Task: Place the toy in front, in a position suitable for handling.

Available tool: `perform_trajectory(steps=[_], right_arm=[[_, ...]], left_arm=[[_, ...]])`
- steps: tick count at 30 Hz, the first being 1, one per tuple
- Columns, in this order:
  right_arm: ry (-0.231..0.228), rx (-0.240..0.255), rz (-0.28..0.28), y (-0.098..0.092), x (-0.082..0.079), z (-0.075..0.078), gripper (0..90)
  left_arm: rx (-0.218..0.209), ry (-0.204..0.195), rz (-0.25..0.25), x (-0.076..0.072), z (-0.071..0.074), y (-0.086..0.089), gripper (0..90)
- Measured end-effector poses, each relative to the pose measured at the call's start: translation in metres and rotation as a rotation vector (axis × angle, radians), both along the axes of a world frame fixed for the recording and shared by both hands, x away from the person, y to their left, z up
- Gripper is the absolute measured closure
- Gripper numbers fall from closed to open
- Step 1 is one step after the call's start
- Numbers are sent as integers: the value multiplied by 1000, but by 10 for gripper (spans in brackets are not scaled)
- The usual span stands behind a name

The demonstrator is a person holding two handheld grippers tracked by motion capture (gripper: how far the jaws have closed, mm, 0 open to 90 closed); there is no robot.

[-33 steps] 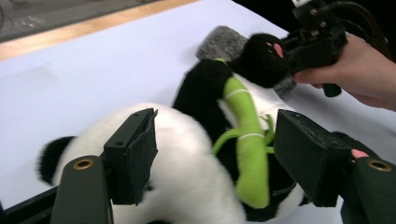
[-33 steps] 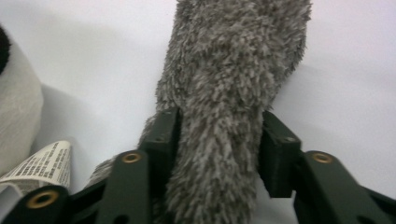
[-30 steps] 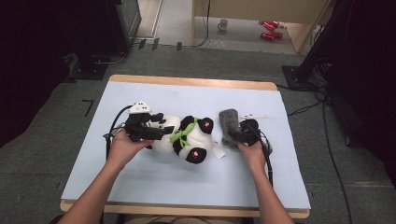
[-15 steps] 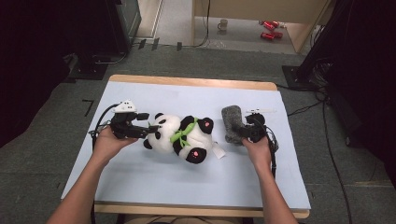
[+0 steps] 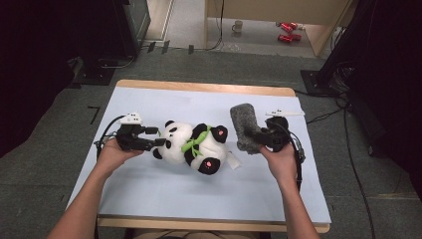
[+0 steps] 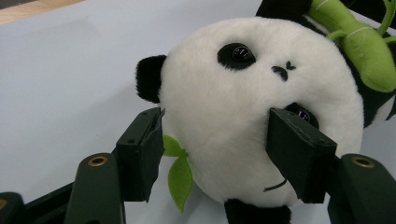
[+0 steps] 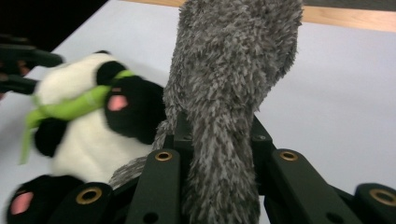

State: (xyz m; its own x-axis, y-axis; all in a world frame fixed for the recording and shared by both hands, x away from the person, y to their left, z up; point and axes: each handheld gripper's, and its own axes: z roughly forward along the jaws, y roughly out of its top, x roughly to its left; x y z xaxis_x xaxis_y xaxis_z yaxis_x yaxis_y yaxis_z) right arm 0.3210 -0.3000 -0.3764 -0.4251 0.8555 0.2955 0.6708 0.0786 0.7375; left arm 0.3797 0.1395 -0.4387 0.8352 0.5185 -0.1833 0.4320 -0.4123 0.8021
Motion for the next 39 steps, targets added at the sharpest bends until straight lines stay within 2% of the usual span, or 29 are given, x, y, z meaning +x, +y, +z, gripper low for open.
perform_trajectory(steps=[6, 8, 12, 15, 16, 17, 19, 21, 24, 27, 29, 30, 32, 34, 36, 38, 39], right_arm=[[-19, 8, 78, 22, -11, 12, 736], [-32, 10, 127, 37, -17, 19, 736], [-41, 2, 183, 56, -22, 22, 735], [-43, -17, 226, 71, -25, 21, 733], [-40, -21, 235, 76, -25, 20, 733], [-33, -25, 248, 81, -26, 19, 732], [-30, -31, 259, 85, -26, 17, 732], [-26, -33, 270, 90, -26, 15, 732], [-22, -29, 287, 96, -26, 13, 732], [-20, -31, 300, 100, -27, 12, 731], [-21, -32, 306, 103, -28, 12, 731], [-23, -36, 307, 103, -28, 11, 731], [-17, -35, 306, 104, -28, 10, 731], [-10, -38, 304, 106, -26, 6, 729], [-12, -40, 311, 108, -27, 4, 730], [-24, -40, 313, 111, -28, 5, 730], [-32, -42, 315, 112, -28, 6, 730]], left_arm=[[-21, 34, -1, 3, -2, 3, 322], [-29, 40, -18, 2, 0, 5, 323], [-42, 32, -55, -2, 1, 6, 312], [-23, 20, -67, -3, -1, 2, 231], [9, 30, -72, -4, -3, -5, 203], [13, 40, -86, -5, -4, -7, 205], [19, 54, -110, -6, -7, -11, 197], [20, 56, -104, -5, -10, -13, 154], [-16, 86, -106, -3, -17, -10, 126], [-4, 111, -132, -3, -20, -6, 126], [-2, 110, -143, -3, -20, -5, 144], [25, 94, -162, -6, -25, -3, 145], [23, 82, -167, -6, -28, -3, 144], [-8, 68, -158, -5, -31, -3, 133], [-54, 82, -144, -4, -33, -4, 135], [-72, 92, -136, -5, -32, -6, 186], [-79, 100, -133, -7, -31, -8, 249]])
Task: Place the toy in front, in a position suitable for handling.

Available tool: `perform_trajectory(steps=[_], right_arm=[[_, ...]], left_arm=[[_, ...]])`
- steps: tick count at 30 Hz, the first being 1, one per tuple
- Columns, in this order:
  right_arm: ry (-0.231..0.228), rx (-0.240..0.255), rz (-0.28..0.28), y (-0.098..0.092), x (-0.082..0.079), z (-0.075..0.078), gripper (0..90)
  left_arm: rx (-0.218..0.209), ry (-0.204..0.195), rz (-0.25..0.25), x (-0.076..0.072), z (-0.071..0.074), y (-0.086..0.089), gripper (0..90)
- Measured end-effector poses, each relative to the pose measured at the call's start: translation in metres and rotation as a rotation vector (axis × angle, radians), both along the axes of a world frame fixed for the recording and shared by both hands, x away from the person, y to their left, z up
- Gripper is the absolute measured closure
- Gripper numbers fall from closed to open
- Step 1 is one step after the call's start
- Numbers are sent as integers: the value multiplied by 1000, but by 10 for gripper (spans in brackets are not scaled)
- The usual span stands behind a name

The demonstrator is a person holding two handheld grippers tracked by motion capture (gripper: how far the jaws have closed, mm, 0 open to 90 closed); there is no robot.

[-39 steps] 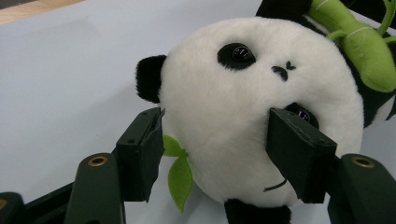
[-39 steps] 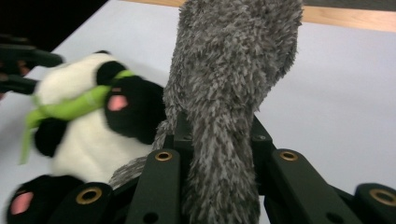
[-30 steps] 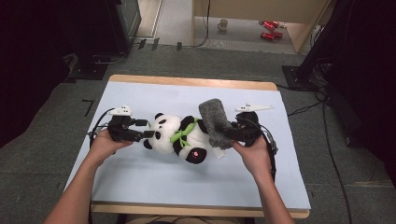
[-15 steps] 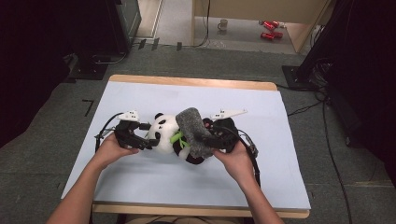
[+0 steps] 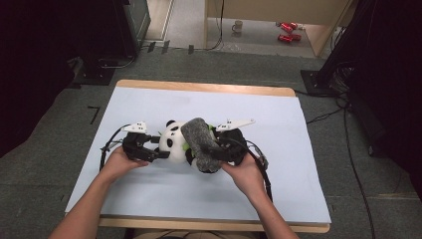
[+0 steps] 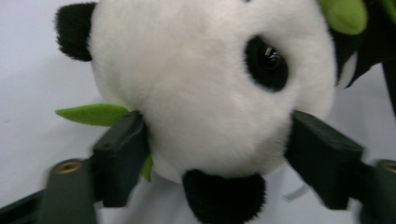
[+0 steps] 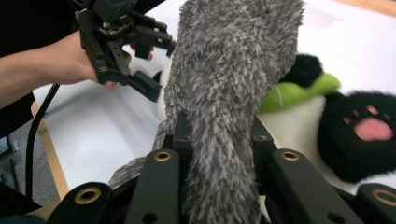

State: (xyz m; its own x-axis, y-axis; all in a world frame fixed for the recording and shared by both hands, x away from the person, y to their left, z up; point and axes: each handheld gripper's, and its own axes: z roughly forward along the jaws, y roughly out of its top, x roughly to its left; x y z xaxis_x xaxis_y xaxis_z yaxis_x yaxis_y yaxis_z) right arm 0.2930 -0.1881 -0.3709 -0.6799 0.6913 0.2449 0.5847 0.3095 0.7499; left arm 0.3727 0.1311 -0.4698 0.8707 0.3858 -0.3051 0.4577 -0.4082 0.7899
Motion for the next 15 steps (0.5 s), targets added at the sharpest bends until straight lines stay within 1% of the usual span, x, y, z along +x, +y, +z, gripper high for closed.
perform_trajectory(steps=[1, 2, 3, 4, 5, 6, 8, 9, 10, 13, 14, 15], right_arm=[[-2, -3, -4, 0, 0, 0, 730], [-3, -5, -5, 0, 1, 0, 730], [-3, -10, -13, -1, 3, 0, 730], [-3, -10, -13, -1, 3, 0, 730], [-7, -12, -25, -4, 6, 1, 731], [-11, -9, -43, -9, 9, 2, 731], [-13, 9, -69, -16, 13, 5, 732], [-17, 19, -85, -20, 17, 7, 731], [-20, 20, -88, -21, 19, 8, 732], [-30, 30, -92, -21, 28, 13, 731], [-30, 30, -92, -21, 28, 13, 731], [-30, 34, -90, -20, 32, 15, 732]], left_arm=[[6, 9, -5, -1, 1, -3, 272], [22, -1, -9, -5, 1, -8, 295], [42, -21, -11, -9, 2, -13, 310], [42, -21, -11, -9, 2, -13, 323], [75, -44, -16, -15, 5, -20, 323], [89, -53, -3, -18, 6, -25, 333], [94, -49, 41, -22, 7, -33, 363], [95, -46, 65, -24, 8, -36, 405], [95, -44, 78, -25, 9, -38, 416], [100, -52, 101, -29, 11, -40, 452], [100, -52, 101, -29, 11, -40, 457], [108, -67, 106, -33, 11, -42, 457]])
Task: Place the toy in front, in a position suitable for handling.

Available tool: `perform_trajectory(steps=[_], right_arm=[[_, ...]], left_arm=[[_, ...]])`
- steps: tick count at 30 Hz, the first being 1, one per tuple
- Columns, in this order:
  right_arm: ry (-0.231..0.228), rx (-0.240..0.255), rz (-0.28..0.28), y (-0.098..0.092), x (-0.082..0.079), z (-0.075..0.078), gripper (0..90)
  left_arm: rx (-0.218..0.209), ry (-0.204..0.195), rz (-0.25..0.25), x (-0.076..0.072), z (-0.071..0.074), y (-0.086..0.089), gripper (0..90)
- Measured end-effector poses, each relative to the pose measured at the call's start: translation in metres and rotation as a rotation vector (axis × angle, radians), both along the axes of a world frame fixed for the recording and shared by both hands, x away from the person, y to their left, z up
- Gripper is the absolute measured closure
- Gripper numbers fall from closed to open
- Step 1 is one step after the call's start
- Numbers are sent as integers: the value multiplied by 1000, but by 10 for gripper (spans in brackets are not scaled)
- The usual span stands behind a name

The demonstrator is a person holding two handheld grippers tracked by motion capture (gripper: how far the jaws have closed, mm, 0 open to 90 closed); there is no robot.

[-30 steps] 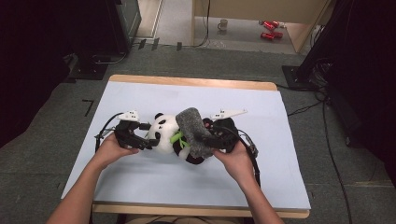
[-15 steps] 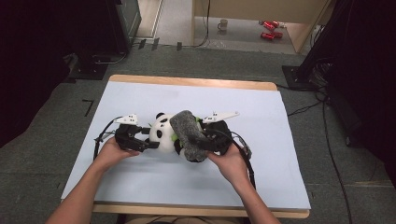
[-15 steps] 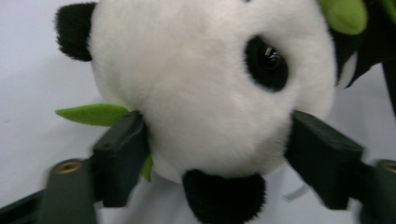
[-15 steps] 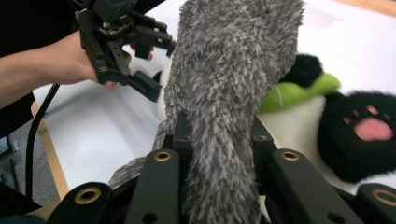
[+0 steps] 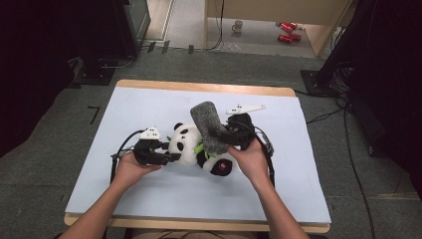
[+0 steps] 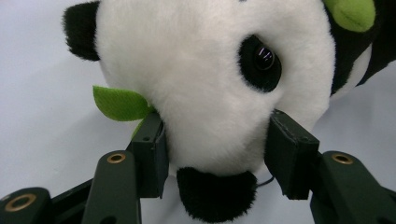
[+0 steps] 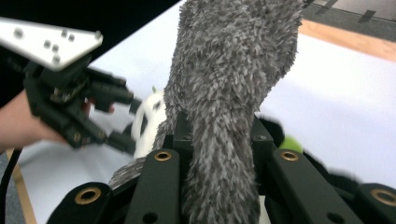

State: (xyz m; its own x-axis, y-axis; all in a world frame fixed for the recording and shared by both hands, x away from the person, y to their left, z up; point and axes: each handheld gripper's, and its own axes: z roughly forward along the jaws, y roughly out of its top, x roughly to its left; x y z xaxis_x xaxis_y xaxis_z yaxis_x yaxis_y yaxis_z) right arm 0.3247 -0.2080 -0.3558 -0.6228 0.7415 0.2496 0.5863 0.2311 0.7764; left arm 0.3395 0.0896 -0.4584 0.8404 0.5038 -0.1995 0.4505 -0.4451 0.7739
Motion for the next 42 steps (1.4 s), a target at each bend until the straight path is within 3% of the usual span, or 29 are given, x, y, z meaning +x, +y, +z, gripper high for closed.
perform_trajectory(steps=[4, 5, 7, 8, 9, 11, 13, 19, 24, 30, 36, 41, 42], right_arm=[[-7, 1, 34, 13, 14, 6, 732], [6, 24, 70, 28, 27, 6, 732], [32, 23, 104, 40, 34, 2, 732], [53, 8, 130, 52, 40, -2, 732], [53, 8, 130, 52, 40, -2, 732], [81, -17, 171, 69, 46, -13, 732], [110, -81, 185, 82, 51, -27, 730], [114, -73, 145, 66, 57, -35, 731], [104, -99, 82, 46, 57, -35, 735], [83, -176, 50, 27, 55, -35, 739], [45, -215, 21, 19, 55, -30, 734], [55, -177, -1, 10, 55, -26, 739], [66, -131, -23, 4, 55, -22, 744]], left_arm=[[-12, 0, 7, -7, -1, -2, 454], [-24, -2, 10, -7, -3, -1, 450], [-33, -1, 10, -7, -4, 0, 444], [-57, 5, 9, -6, -7, 3, 440], [-57, 5, 9, -6, -7, 3, 439], [-73, 1, 4, -5, -10, 5, 437], [-82, 19, 8, -4, -13, 7, 433], [-89, 19, 20, -3, -14, 7, 442], [-74, 15, 21, -3, -13, 6, 443], [-74, 22, 16, -2, -11, 5, 442], [-86, 28, 15, 0, -10, 5, 441], [-82, 28, 16, 0, -10, 5, 439], [-76, 28, 19, -1, -10, 4, 438]])
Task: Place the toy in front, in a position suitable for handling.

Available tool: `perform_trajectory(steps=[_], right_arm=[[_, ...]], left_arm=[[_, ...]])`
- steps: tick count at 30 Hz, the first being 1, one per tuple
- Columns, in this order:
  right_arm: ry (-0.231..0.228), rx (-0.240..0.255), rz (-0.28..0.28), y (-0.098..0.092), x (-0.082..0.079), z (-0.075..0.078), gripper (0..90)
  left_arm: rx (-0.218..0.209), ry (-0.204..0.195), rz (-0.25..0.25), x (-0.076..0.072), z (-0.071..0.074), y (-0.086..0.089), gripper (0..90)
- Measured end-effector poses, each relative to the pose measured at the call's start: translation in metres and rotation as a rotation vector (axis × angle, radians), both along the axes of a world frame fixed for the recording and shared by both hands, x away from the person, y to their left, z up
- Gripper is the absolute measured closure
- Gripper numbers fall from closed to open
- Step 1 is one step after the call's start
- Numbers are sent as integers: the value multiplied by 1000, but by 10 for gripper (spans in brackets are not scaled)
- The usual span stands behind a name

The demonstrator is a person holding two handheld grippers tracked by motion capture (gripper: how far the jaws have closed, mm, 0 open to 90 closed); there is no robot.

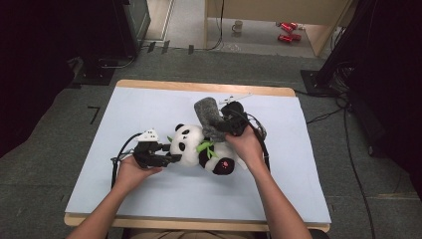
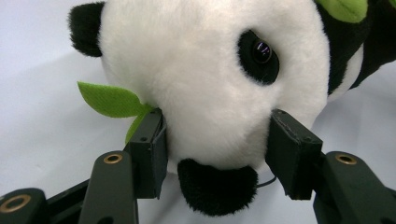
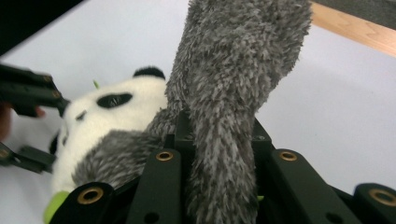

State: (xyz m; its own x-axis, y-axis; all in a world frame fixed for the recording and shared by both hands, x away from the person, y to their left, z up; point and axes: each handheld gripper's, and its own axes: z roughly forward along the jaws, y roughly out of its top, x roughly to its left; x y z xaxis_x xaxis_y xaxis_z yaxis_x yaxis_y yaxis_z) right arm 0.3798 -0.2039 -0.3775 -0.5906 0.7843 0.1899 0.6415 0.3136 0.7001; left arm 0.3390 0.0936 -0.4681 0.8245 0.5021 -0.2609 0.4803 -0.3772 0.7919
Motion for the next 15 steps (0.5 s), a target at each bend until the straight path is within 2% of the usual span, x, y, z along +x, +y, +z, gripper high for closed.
perform_trajectory(steps=[1, 3, 6, 10, 15], right_arm=[[-3, 10, -2, -2, 0, 1, 746], [-2, 75, -12, -5, -1, 8, 749], [-14, 135, 10, -1, -3, 14, 749], [-27, 161, 70, 19, -7, 19, 749], [-2, 184, 149, 48, -10, 16, 748]], left_arm=[[7, -4, -1, -1, 0, 0, 438], [16, -12, 3, -2, 1, -1, 438], [26, -19, 11, -4, 1, -3, 437], [32, -28, 16, -6, 1, -3, 436], [33, -36, 25, -8, 1, -4, 434]])
